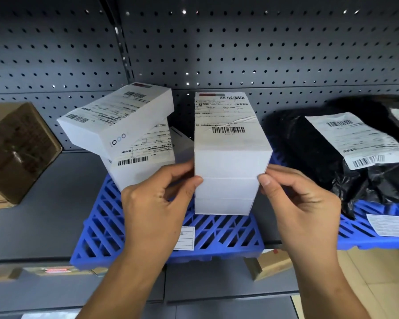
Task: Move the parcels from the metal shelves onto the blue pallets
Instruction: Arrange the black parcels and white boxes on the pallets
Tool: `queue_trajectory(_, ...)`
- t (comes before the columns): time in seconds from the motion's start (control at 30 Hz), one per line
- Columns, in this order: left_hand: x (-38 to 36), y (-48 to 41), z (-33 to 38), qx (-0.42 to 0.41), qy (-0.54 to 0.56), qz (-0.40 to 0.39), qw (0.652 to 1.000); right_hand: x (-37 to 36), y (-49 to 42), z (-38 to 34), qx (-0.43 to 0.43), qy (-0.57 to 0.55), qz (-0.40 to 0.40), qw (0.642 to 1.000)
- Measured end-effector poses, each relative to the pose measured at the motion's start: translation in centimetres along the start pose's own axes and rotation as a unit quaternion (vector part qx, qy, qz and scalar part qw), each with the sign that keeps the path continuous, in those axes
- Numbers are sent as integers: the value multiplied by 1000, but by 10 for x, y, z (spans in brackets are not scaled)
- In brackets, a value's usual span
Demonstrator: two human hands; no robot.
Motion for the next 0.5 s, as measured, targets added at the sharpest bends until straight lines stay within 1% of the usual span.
queue_trajectory(0.1,20,-8,9,-9,18,-3,1000,0,3,-8,-3,6,38,999)
queue_trajectory(0.23,61,-28,16,-37,36,17,999,0,10,-26,4,7,92,996)
queue_trajectory(0.43,109,-53,-10,-31,30,18,999,-20,24,-48,47,45,109,992)
queue_trajectory(0.5,120,-57,-15,-46,21,18,999,-27,28,-51,81,54,113,989)
Point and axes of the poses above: each hand's wrist, its own y-axis away from the middle knuckle, its own x-axis out of the back of the hand, z = x × y, the point moved 3 cm from there along -y, towards the middle knuckle, and after that the axes turned 2 degrees about z, right-handed, at the moved point
